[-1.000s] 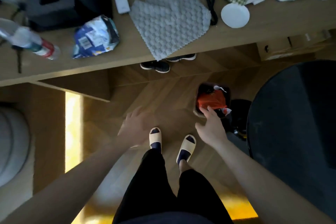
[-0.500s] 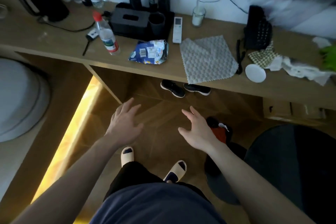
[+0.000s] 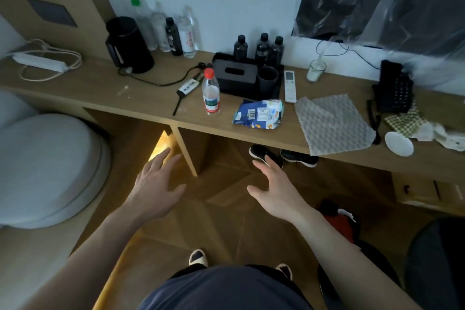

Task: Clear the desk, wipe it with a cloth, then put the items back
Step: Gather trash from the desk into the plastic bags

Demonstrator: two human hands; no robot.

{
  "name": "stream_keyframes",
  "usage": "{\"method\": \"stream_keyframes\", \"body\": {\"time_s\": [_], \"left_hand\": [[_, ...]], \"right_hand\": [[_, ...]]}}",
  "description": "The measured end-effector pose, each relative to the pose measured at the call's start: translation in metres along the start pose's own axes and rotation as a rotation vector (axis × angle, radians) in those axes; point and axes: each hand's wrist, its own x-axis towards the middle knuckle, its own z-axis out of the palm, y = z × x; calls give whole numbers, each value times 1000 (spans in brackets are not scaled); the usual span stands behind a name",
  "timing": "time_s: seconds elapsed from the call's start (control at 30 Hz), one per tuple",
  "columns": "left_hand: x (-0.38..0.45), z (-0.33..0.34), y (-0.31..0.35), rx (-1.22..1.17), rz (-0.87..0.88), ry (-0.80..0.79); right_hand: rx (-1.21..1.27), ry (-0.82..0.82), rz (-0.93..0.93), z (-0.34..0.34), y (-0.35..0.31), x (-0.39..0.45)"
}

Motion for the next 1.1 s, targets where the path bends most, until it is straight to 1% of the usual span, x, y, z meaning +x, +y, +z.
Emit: {"method": "stream_keyframes", "body": {"time_s": [0.1, 0.2, 0.37, 0.63, 0.77, 0.9, 1.0, 1.1], "left_hand": [[9, -13, -31, -12, 8, 19], [15, -26, -58, -7, 6, -17], [39, -44, -81, -48, 3, -25], [97, -56, -80, -124, -62, -22], [135, -72, -81, -103, -69, -21], [172, -80, -82, -144, -109, -56], [193, -79, -80, -128, -112, -87], [222, -79, -81, -173, -92, -145]], "right_hand": [[56, 35, -26, 20, -33, 15], [90, 85, -42, 34, -59, 25], [83, 111, -79, 35, -85, 48], [71, 129, -98, 11, -107, 122], [135, 176, -127, -6, -116, 168], [190, 195, -141, -22, -123, 207], [181, 214, -124, -34, -132, 230], [210, 225, -124, -36, -141, 248]]}}
